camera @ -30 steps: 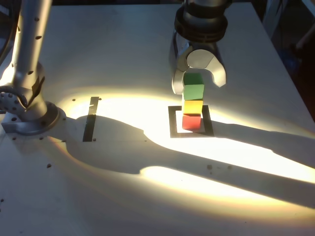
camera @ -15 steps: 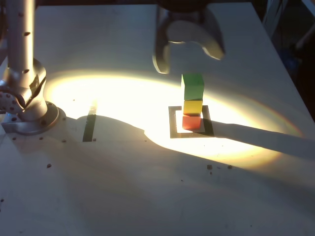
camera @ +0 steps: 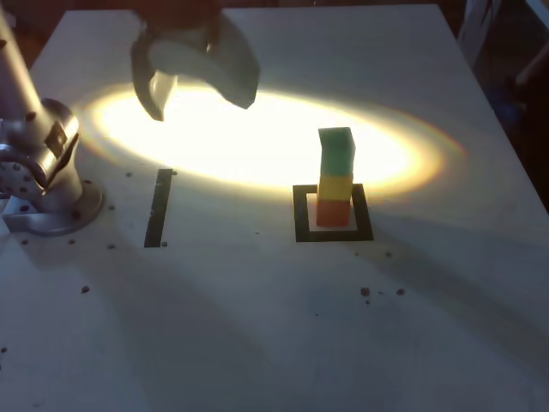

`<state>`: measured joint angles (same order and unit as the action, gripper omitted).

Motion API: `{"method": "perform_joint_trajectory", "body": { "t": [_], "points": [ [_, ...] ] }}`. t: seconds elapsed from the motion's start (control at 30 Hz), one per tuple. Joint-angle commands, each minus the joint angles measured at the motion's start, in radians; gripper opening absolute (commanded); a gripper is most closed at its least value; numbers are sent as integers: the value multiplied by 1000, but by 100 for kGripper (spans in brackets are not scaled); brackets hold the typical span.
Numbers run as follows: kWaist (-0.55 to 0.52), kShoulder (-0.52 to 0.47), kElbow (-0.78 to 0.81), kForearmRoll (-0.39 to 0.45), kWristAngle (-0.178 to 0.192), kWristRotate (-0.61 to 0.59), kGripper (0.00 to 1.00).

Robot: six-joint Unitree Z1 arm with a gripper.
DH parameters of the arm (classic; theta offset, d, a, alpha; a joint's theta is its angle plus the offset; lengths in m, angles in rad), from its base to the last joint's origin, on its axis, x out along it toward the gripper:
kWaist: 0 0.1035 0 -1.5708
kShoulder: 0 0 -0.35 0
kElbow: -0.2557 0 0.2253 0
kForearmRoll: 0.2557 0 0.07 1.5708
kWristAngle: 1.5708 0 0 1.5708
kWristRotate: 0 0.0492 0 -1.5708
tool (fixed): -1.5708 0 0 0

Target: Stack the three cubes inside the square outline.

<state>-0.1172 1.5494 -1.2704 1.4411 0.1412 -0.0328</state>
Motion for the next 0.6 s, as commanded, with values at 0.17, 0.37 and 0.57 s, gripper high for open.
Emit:
{"method": "perform_joint_trajectory", "body": {
  "t": [0.17, 0.37, 0.57],
  "points": [
    [12, -10, 260, -190, -75, 9, 100],
    [16, -10, 389, -307, -137, 11, 100],
    [16, -6, 418, -349, -146, 7, 99]
  ]
}}
